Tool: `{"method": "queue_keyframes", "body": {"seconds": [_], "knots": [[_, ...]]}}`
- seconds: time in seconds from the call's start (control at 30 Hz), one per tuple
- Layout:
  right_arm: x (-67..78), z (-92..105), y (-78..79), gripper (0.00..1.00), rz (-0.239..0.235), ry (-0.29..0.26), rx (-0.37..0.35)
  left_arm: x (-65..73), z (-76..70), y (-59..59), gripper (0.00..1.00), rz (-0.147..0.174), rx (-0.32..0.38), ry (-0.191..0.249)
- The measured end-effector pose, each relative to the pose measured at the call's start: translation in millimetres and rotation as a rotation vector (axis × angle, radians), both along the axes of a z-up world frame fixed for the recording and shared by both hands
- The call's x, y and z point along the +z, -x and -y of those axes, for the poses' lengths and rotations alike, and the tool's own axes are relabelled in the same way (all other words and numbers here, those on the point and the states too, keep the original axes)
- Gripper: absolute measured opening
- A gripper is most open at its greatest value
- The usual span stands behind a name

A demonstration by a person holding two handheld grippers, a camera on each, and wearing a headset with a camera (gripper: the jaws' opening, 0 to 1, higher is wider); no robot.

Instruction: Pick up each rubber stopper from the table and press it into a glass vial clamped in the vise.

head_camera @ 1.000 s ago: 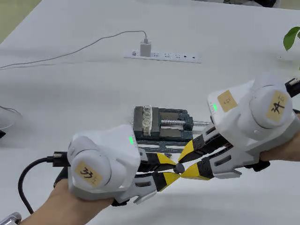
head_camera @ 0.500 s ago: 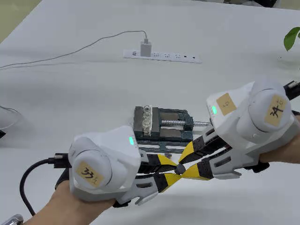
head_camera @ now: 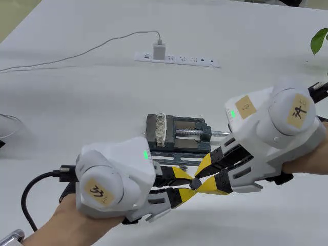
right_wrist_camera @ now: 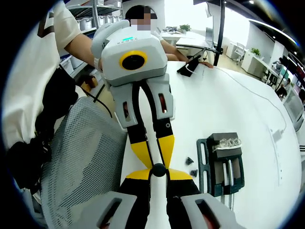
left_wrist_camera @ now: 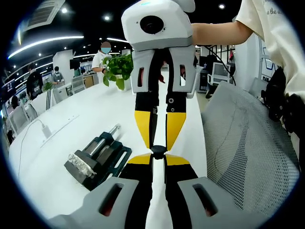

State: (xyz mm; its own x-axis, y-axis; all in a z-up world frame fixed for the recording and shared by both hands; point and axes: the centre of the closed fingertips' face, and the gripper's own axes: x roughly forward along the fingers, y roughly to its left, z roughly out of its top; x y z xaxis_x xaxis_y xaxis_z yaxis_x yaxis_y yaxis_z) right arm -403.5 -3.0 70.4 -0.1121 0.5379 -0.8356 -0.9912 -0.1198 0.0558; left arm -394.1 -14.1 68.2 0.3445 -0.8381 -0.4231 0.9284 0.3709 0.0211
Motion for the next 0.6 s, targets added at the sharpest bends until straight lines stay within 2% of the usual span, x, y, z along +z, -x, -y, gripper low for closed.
{"method": "queue_keyframes", "body": {"seconds": [0.33,0.53,0.6], "knots": [[-2.9,-1.1,0.0,0.07,-0.004,0.01,-0.004,-3.2,-2.3,0.4,0.06,-0.024,0.014,0.01],[-2.9,-1.7,-4.8,0.07,-0.004,0.009,-0.017,-7.7,-10.9,-6.1,0.23,-0.022,0.07,0.007],[-3.6,-0.9,-6.5,0.07,-0.003,0.013,-0.019,-9.9,-17.0,-10.3,0.31,-0.034,0.11,0.009]]}}
